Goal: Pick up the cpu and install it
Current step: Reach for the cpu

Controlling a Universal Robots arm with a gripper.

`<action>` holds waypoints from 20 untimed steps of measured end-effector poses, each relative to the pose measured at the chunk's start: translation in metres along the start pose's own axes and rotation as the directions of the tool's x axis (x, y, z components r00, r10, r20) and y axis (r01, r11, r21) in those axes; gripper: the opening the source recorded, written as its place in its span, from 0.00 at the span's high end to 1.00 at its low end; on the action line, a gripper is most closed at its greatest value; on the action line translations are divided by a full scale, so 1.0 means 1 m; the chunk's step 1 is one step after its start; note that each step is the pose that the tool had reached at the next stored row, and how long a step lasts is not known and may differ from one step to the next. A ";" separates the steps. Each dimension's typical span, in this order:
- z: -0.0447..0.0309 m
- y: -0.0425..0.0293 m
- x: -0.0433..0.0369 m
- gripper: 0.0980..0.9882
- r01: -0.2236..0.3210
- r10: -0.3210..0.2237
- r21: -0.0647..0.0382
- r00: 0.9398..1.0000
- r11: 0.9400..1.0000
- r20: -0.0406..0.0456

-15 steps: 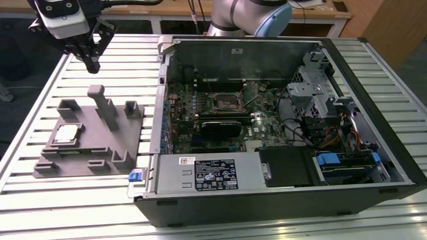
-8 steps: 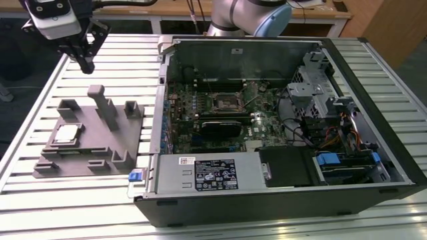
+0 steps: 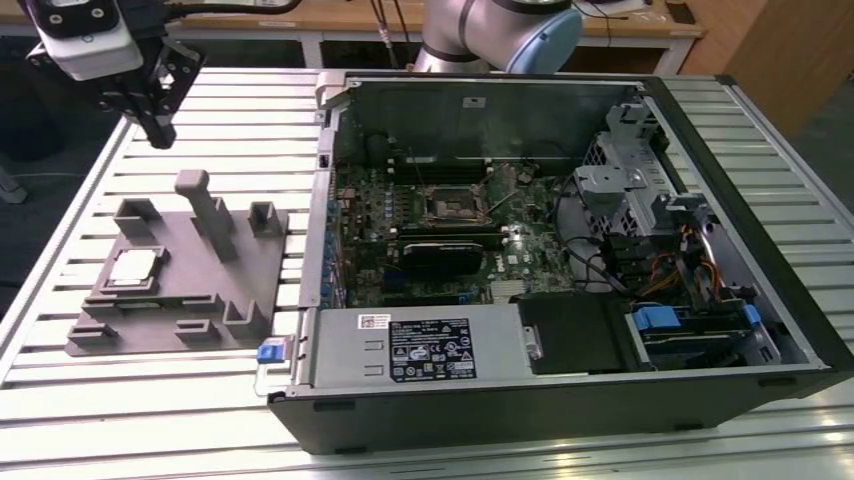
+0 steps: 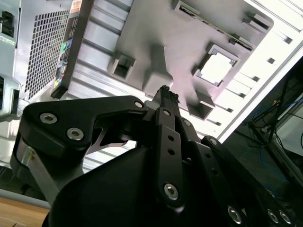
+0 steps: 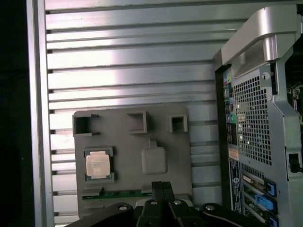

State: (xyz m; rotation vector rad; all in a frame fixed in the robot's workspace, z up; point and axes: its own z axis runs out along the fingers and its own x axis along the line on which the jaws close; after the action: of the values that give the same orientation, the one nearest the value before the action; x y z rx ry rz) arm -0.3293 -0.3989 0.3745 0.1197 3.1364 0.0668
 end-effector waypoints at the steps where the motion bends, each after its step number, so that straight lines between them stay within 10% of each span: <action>1: 0.0001 -0.0001 0.0013 0.99 0.000 0.000 0.000 1.000 1.000 0.000; 20: 0.0027 -0.0022 0.0268 0.99 0.000 0.000 0.000 1.000 1.000 -0.004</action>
State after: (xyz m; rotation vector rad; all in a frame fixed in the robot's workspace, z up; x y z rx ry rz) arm -0.3562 -0.3989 0.3716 0.1200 3.1404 0.0664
